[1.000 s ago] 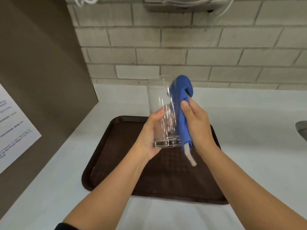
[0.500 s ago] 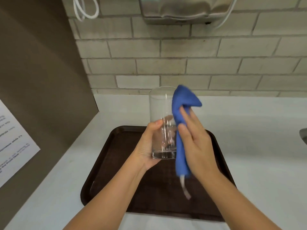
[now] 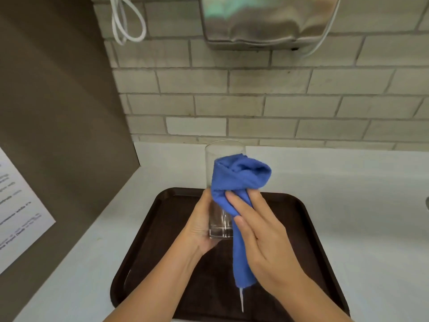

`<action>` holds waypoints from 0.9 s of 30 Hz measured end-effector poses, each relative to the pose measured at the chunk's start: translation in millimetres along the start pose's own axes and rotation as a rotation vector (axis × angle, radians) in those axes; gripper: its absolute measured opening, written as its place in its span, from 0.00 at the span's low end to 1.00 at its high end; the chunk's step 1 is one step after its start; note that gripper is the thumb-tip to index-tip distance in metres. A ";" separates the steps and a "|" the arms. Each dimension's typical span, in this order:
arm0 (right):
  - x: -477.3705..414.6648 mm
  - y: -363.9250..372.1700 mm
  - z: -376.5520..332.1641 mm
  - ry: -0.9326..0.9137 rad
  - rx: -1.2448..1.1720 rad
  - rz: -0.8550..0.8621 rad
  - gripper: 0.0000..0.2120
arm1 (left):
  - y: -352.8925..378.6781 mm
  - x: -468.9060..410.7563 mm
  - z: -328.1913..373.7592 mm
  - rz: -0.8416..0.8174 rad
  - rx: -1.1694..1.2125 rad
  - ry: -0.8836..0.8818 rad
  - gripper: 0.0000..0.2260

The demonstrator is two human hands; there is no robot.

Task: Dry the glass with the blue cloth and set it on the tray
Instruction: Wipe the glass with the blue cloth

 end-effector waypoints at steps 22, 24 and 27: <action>-28.8 -16.6 50.2 0.723 -0.909 0.393 0.15 | 18.4 -7.9 37.3 -0.054 -0.417 0.153 0.23; -13.6 -9.7 50.1 0.771 -0.950 0.403 0.15 | 14.1 -7.0 34.0 -0.011 -0.427 0.103 0.35; -9.6 -6.9 54.2 0.806 -0.984 0.395 0.14 | 10.3 -6.9 31.0 0.060 -0.471 0.123 0.41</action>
Point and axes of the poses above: each hand's wrist, its own x-axis away from the middle knuckle, its own y-axis out of the palm, z = x × y, the point moved 6 cm from there along -x, towards the middle knuckle, and after that the axes turned 1 degree about x, right-handed, at the moved point
